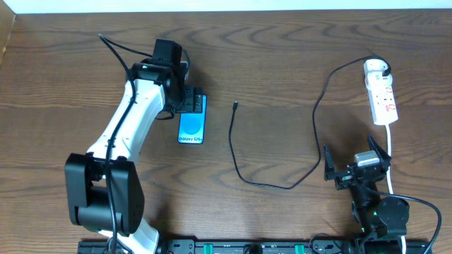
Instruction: Plug charger to phone and switch on socket
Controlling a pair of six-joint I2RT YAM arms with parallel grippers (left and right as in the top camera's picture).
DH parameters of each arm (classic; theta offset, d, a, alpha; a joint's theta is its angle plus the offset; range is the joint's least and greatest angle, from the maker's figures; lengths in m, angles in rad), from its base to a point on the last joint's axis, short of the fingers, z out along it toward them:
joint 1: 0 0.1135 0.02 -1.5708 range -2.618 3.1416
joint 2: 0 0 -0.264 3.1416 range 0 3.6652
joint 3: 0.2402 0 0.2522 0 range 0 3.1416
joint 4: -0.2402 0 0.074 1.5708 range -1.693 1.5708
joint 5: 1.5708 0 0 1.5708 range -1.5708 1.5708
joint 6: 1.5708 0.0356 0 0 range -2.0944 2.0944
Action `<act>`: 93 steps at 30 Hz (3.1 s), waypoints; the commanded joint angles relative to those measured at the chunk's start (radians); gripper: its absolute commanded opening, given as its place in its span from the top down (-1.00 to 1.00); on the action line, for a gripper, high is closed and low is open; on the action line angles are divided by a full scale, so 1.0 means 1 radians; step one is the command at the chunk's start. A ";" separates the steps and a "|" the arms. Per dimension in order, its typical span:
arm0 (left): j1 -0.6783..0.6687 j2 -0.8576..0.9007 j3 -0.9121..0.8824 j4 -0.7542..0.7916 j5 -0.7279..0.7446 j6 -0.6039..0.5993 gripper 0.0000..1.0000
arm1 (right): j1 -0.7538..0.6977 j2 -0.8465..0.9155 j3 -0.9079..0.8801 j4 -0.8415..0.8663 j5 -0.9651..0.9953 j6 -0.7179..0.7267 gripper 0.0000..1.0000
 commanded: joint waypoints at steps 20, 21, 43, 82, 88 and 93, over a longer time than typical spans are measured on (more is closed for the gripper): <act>-0.002 0.018 0.023 0.010 -0.009 -0.035 -0.86 | 0.006 -0.005 -0.002 -0.002 0.008 0.018 -0.98; -0.002 0.018 0.023 0.010 -0.009 -0.035 -0.86 | 0.006 -0.005 -0.002 -0.002 0.008 0.018 -0.99; -0.002 0.018 0.023 0.057 -0.013 -0.034 -0.86 | 0.006 -0.005 -0.002 -0.002 0.008 0.018 -0.98; -0.002 0.018 0.023 0.022 -0.012 -0.035 -0.86 | 0.006 -0.005 -0.002 -0.002 0.007 0.018 -0.99; -0.002 0.018 0.023 0.026 -0.012 -0.035 -0.86 | 0.006 -0.005 -0.002 -0.002 0.008 0.018 -0.98; -0.001 0.018 0.023 0.026 -0.013 -0.034 -0.86 | 0.006 -0.005 -0.002 -0.002 0.008 0.018 -0.98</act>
